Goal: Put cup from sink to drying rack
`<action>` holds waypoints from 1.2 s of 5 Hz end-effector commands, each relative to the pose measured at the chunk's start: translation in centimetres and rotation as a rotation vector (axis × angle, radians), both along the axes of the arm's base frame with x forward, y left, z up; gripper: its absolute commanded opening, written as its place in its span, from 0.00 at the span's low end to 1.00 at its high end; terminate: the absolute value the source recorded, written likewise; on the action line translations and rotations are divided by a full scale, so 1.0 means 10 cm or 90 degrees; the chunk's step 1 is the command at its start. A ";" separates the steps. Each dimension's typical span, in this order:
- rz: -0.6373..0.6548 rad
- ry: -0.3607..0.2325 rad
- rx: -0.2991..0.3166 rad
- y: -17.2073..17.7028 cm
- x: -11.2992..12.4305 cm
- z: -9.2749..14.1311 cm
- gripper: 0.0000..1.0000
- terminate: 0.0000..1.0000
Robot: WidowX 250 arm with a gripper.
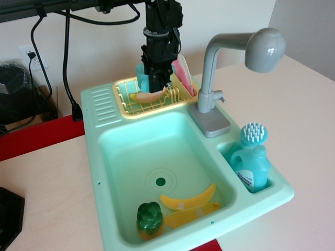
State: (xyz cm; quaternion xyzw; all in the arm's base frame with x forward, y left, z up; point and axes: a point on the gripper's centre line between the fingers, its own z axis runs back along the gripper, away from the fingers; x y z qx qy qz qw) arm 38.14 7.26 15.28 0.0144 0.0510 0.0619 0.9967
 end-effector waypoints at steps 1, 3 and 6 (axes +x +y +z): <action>0.015 -0.032 0.019 0.26 0.10 0.08 0.00 0.00; 0.013 -0.009 0.014 0.24 0.14 -0.14 0.00 0.00; 0.031 0.029 0.011 0.19 -0.01 -0.34 1.00 0.00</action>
